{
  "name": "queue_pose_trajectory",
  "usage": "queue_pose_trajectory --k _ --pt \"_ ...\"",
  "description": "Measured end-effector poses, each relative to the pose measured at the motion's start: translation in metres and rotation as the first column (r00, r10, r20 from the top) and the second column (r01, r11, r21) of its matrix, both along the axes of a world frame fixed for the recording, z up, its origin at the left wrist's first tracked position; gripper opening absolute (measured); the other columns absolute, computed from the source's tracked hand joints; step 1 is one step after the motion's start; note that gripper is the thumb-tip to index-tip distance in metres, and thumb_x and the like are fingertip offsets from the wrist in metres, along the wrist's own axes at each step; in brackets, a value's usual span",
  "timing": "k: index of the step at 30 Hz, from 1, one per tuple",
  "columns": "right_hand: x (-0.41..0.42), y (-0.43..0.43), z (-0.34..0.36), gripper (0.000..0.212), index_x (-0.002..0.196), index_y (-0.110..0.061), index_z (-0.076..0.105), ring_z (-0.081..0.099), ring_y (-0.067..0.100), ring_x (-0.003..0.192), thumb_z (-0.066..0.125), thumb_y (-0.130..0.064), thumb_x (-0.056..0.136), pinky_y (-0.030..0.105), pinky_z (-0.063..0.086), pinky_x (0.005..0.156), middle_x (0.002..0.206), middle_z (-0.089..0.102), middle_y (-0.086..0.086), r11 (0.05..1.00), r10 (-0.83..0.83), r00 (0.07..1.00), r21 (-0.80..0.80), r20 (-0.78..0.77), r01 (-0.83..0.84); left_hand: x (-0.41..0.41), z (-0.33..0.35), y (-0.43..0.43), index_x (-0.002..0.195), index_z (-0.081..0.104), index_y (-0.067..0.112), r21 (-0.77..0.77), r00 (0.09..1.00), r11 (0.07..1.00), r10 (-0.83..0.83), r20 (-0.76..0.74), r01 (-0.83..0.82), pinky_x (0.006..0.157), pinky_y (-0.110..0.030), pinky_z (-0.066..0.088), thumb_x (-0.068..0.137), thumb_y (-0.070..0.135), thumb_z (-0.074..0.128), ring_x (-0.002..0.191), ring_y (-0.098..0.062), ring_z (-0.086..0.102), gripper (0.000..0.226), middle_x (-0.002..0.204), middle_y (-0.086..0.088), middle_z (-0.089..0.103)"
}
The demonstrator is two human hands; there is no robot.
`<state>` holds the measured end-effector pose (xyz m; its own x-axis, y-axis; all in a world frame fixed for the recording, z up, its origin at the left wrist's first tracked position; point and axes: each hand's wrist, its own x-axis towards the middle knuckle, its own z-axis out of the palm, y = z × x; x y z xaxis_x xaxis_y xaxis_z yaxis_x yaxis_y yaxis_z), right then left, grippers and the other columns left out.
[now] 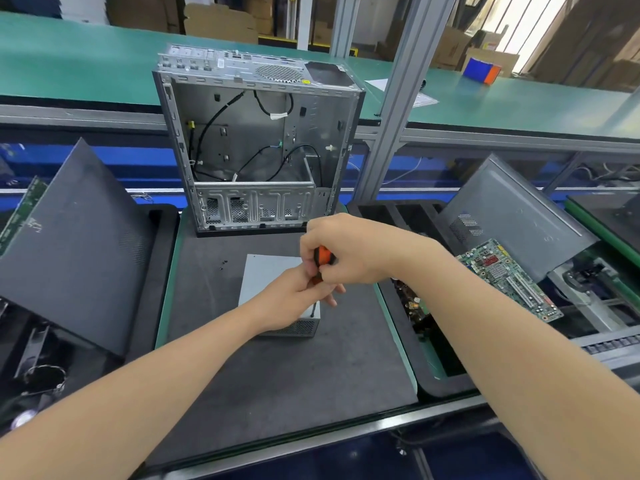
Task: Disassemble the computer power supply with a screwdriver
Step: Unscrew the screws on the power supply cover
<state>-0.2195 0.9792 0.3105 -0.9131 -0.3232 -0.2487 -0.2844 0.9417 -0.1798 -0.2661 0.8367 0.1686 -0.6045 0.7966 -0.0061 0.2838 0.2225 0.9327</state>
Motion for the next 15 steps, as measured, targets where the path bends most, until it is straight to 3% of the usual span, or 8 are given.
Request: queue_pose_trajectory --k 3,6,8,9,12,13,15 --pt "0.001 0.001 0.001 0.026 0.085 -0.030 0.075 0.056 0.005 0.087 0.066 -0.007 0.076 0.039 0.056 0.078 0.100 0.054 -0.012 0.999 0.016 0.999 -0.033 0.028 -0.015 0.002 0.002 -0.002 0.110 0.070 0.028 -0.044 1.000 0.999 0.003 -0.027 -0.004 0.100 -0.059 0.049 0.111 0.036 0.048 0.099 -0.027 0.070 0.024 0.099 0.005 0.078" --pt "0.005 -0.002 -0.002 0.031 0.098 -0.029 0.076 0.055 0.004 0.087 0.064 -0.008 0.078 0.039 0.056 0.079 0.098 0.057 -0.008 0.999 -0.014 1.000 -0.040 0.004 0.014 0.004 -0.001 -0.002 0.110 0.070 0.030 -0.036 0.999 0.999 0.000 -0.039 -0.001 0.101 -0.060 0.048 0.111 0.038 0.045 0.102 -0.030 0.069 0.027 0.101 0.007 0.078" --pt "0.008 -0.006 -0.005 0.022 0.105 -0.025 0.069 0.056 0.009 0.088 0.064 -0.020 0.084 0.038 0.054 0.077 0.090 0.057 -0.009 0.998 -0.044 0.997 -0.042 -0.059 0.042 0.003 -0.006 -0.001 0.109 0.071 0.028 -0.023 0.999 1.000 0.009 -0.036 -0.009 0.099 -0.057 0.050 0.111 0.034 0.044 0.102 -0.027 0.069 0.027 0.102 0.009 0.077" --pt "0.009 -0.010 -0.009 0.018 0.105 -0.022 0.064 0.057 0.014 0.088 0.063 -0.031 0.089 0.038 0.052 0.072 0.085 0.055 -0.009 0.996 -0.084 0.988 -0.021 -0.128 0.082 0.003 -0.007 -0.001 0.108 0.071 0.028 -0.013 1.000 1.000 0.011 -0.028 -0.011 0.097 -0.054 0.051 0.110 0.033 0.044 0.101 -0.024 0.070 0.028 0.101 0.010 0.077" --pt "0.011 -0.028 -0.027 0.044 0.091 -0.017 0.047 0.053 0.028 0.069 0.049 -0.061 0.098 0.033 0.031 0.051 0.069 0.040 -0.003 0.914 -0.291 0.867 0.151 -0.405 0.377 0.003 -0.006 0.000 0.096 0.071 0.043 -0.005 1.000 1.000 0.017 0.011 -0.017 0.084 -0.028 0.054 0.102 0.045 0.044 0.086 -0.009 0.068 0.027 0.089 0.019 0.076" --pt "0.012 -0.035 -0.031 0.048 0.089 -0.017 0.044 0.049 0.029 0.065 0.045 -0.064 0.099 0.031 0.025 0.050 0.065 0.036 -0.002 0.870 -0.347 0.820 0.171 -0.455 0.463 0.004 -0.004 0.000 0.088 0.069 0.051 -0.011 1.000 1.000 0.016 0.012 -0.015 0.073 -0.015 0.049 0.094 0.051 0.042 0.077 0.000 0.064 0.028 0.083 0.025 0.073" --pt "0.011 -0.041 -0.039 0.045 0.088 -0.016 0.043 0.054 0.031 0.067 0.045 -0.059 0.102 0.032 0.027 0.052 0.063 0.032 -0.001 0.838 -0.388 0.783 0.169 -0.486 0.520 0.004 -0.002 0.001 0.077 0.066 0.058 -0.007 1.000 1.000 0.022 0.002 -0.022 0.063 -0.006 0.042 0.081 0.056 0.038 0.069 0.008 0.059 0.028 0.075 0.030 0.069"
